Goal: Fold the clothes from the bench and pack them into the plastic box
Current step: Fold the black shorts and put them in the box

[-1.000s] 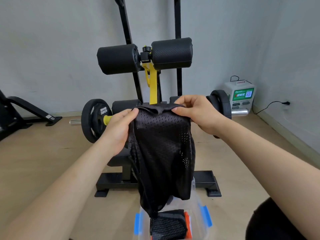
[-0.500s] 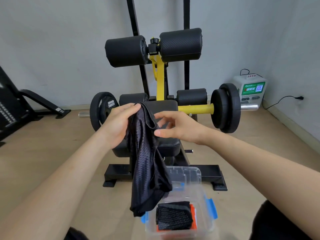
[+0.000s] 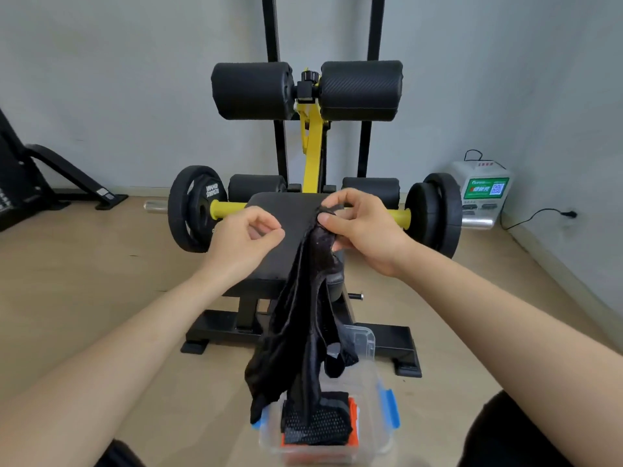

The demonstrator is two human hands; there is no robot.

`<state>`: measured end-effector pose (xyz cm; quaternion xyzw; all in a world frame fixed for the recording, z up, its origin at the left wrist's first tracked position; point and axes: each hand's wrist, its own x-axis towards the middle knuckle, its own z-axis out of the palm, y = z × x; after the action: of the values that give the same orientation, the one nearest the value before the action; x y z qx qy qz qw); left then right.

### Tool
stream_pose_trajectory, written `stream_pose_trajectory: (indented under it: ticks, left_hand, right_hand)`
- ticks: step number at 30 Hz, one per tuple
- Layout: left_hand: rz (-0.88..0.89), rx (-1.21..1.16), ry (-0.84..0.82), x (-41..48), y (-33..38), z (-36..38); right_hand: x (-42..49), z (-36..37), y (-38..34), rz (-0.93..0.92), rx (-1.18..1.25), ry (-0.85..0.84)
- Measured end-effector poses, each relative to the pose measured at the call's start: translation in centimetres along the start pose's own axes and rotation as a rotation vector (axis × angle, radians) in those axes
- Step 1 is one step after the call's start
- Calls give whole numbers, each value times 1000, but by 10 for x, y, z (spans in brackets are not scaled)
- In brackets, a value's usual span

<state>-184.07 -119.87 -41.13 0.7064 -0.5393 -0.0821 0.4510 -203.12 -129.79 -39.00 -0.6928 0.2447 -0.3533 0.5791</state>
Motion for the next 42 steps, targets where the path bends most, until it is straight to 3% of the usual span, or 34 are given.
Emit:
stream_pose_trajectory:
  ticks: [7, 14, 19, 28, 31, 36, 39, 42]
  left_hand:
    - [-94, -292, -354, -28, 27, 31]
    - [-148, -345, -230, -26, 32, 49]
    - [-182, -501, -359, -17, 34, 38]
    - [-160, -199, -817, -18, 14, 23]
    - [-203, -117, -894, -20, -2, 25]
    - [-289, -164, -755, -16, -13, 22]
    - [-329, -329, -661, -15, -15, 20]
    - [-351, -440, -563, -12, -17, 20]
  right_hand:
    - [-6, -13, -11, -78, 50, -13]
    - [-13, -19, -18, -122, 136, -24]
    - [-15, -38, -17, -200, -77, 286]
    - [-8, -63, -6, -159, -523, 535]
    - [-5, -69, -3, -123, -403, 527]
    - [-1, -85, 8, -64, -311, 451]
    - [1, -87, 11, -30, -422, 282]
    - [-7, -85, 4, 1, -552, 6]
